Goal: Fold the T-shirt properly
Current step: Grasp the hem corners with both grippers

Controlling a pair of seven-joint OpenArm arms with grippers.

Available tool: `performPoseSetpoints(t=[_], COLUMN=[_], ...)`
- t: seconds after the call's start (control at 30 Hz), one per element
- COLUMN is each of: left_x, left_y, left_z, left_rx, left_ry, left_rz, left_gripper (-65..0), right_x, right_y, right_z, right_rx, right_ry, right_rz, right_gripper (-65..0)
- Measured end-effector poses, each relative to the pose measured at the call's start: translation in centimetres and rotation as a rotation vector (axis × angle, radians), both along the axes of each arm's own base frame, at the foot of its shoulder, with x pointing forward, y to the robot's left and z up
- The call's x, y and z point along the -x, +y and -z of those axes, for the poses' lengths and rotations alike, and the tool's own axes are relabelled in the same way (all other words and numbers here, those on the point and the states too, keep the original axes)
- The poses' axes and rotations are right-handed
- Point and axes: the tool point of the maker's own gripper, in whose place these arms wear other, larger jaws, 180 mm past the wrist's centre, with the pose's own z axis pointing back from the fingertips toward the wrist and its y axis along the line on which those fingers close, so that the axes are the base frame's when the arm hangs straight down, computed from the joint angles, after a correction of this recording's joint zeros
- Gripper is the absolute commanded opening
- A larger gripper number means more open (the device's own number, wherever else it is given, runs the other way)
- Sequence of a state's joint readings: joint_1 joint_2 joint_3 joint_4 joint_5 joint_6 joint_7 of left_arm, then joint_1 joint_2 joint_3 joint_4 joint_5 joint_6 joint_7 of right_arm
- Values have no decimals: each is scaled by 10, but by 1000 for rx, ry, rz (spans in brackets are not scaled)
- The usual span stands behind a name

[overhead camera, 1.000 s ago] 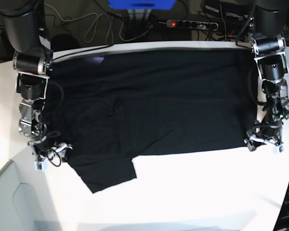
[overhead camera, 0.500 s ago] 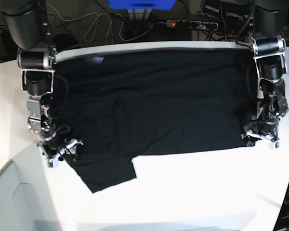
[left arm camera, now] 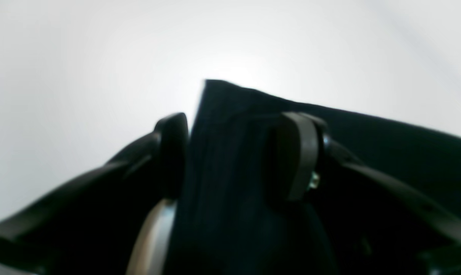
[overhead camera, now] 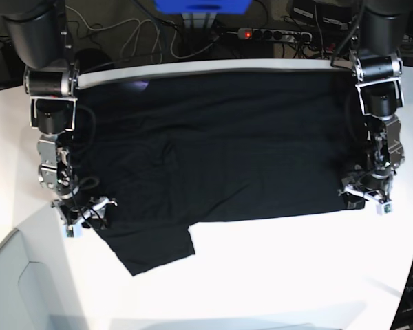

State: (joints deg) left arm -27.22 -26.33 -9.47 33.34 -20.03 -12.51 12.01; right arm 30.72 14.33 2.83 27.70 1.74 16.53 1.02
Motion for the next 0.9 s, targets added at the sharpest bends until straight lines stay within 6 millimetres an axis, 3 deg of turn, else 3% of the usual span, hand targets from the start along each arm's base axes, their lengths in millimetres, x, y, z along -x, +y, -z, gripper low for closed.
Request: performPoseSetpoints(t=[0.27,0.33,0.4,0.47,0.5,0.53,0.7,0.9], left_x=[-5,-5,-4,-4,-4,-4,-4,-5], left_y=[-3,-3,-3,-2,-2,-3,-3,-7], left_z=[-1,-1,0,0,0,0,0,-3], left_rx=[-47,-47,-45,-45,-45,-44,-44,-47], left_ry=[25,25,28,29,29,28,28,64], left_rz=[35,34,32,32,32,32,33,54], left_gripper=[-298,-324,-410,-543,-621,-650,-650,-650], right_x=[0,0,0,0,0,0,1,3], right_y=[-1,-1,-1,-1,-1,-1,-2,3], right_z=[0,0,0,0,0,0,1,-5], right_rx=[1,2,1,2,2,3,3,31], right_ry=[1,1,1,1,1,1,10,16], right_rz=[1,1,1,1,1,1,1,-30], right_gripper=[-367,-367,-368,-377,-399,-430,-646,-649])
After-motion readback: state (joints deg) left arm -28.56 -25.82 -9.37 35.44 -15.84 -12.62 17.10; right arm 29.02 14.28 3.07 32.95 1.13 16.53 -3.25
